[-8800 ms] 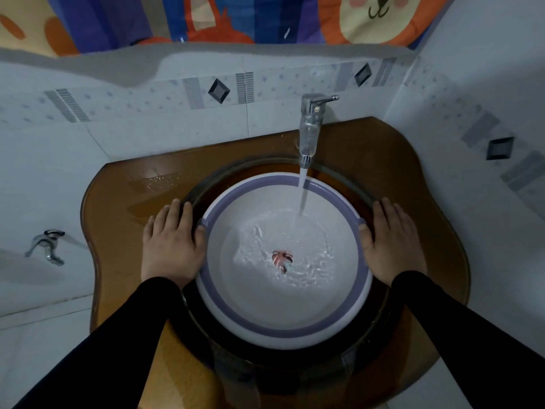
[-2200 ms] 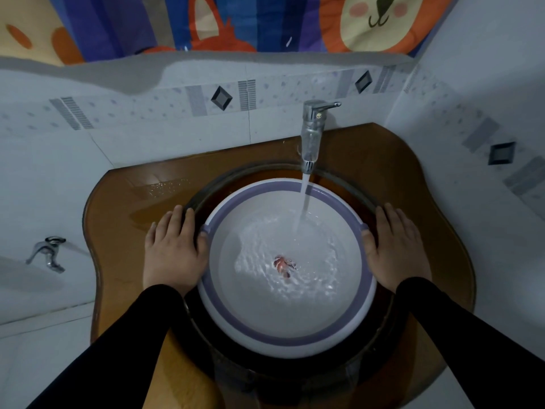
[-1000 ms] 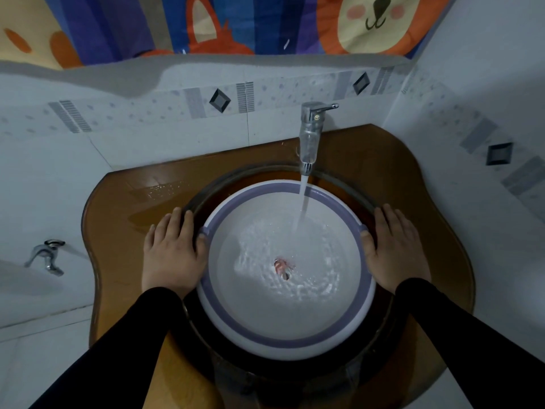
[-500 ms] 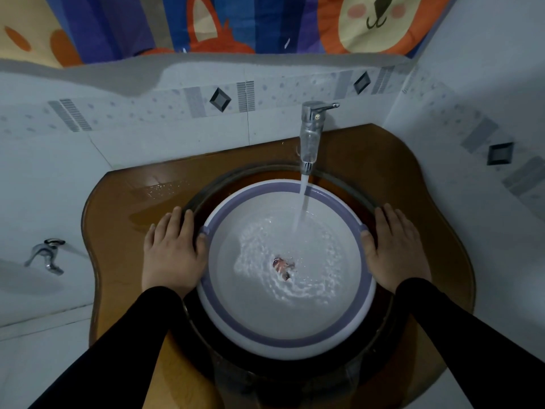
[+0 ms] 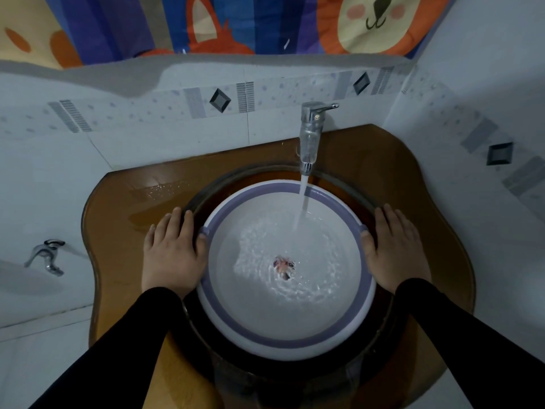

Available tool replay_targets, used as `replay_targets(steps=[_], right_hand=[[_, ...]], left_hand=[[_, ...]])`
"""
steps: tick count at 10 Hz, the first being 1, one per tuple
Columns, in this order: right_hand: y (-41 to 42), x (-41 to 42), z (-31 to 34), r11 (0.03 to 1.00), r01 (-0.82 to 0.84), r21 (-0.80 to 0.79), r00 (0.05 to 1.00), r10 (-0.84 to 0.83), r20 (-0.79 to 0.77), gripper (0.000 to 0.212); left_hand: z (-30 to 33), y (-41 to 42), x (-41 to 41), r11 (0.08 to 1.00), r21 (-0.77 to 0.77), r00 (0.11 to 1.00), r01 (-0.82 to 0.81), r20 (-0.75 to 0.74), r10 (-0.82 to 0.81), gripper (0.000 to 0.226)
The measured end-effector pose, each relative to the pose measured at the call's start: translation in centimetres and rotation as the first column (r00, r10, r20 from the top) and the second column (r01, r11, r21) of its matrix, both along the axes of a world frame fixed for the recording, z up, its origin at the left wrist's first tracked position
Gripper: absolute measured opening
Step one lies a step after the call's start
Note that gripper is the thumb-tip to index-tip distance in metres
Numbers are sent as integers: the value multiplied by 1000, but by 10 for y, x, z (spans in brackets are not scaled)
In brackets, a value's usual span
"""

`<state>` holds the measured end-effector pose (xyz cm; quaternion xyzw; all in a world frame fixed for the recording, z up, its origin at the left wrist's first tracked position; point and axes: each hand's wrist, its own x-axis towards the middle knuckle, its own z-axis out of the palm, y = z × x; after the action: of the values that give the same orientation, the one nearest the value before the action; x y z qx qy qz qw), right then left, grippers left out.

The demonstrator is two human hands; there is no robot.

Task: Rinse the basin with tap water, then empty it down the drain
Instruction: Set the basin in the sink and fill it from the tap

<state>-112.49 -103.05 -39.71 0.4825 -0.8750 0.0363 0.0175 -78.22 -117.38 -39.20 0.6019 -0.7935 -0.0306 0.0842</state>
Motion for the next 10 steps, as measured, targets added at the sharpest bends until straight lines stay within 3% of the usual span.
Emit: replay_targets(steps=[6,7,8,10], right_hand=[[-8,1,10,1000,3,14,1000,-3,5,60],[-25,5,30,997,71,-36,991,-67,118,50],[-49,12,57,975,49,-216,942,27,335,52],[-96,28,118,799,-154,-582,903,353,245,56]], left_hand=[[0,1,0,1000,-2,1000,-2,-12,2,65],[0,1,0,1000,-1,1000,-2,-8,2,66],[0,0,0,1000,-3,1000,-8,-3,8,66],[-1,-1,0,1000,1,1000,-8,2,8,66]])
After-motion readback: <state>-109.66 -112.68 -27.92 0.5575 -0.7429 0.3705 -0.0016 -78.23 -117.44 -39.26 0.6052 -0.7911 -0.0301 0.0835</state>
